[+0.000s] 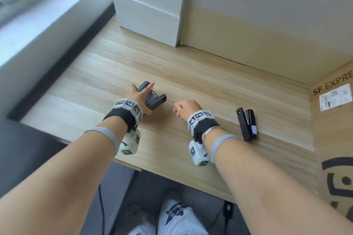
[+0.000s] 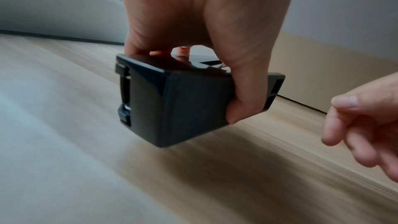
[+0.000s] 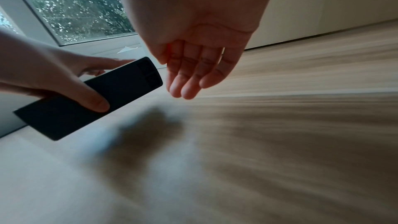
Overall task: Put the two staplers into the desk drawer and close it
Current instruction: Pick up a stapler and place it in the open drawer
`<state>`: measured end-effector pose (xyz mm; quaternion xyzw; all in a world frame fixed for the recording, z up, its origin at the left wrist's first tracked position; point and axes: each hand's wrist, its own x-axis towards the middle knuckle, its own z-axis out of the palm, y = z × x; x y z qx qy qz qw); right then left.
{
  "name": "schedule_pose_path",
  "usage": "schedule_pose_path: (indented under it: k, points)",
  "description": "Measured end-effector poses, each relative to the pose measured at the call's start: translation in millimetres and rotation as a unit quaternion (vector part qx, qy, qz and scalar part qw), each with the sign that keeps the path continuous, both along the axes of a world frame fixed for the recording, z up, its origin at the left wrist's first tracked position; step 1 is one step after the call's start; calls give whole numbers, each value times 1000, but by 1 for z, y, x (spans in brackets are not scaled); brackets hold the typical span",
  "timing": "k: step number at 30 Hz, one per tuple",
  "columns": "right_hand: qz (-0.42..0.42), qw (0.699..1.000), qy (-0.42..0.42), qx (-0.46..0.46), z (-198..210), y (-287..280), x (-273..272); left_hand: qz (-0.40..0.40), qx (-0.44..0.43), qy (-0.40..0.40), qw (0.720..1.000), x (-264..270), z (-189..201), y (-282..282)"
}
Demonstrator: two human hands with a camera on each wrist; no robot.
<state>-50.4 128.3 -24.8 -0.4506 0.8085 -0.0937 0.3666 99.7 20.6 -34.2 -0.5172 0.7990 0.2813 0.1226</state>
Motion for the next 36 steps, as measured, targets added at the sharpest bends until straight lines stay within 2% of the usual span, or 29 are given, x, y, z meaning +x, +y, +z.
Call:
schedule_pose_path:
  k: [9, 17, 21, 26, 30, 36]
  points:
    - [54, 998, -10, -10, 15, -12, 98, 84, -11, -3, 996, 117, 17, 19]
    - [120, 993, 12, -15, 4, -19, 182, 152, -15, 10, 988, 232, -3, 49]
    - [150, 986, 54, -42, -10, -23, 218, 186, 8, -3, 982, 281, -22, 67]
    - [135, 985, 78, -79, -27, -30, 244, 214, 42, -34, 975, 325, -60, 91]
    - [104, 987, 69, -104, -39, -34, 253, 228, 61, -65, 970, 341, -94, 102]
    - [84, 987, 51, -130, -64, -35, 254, 225, 64, -62, 970, 347, -140, 99]
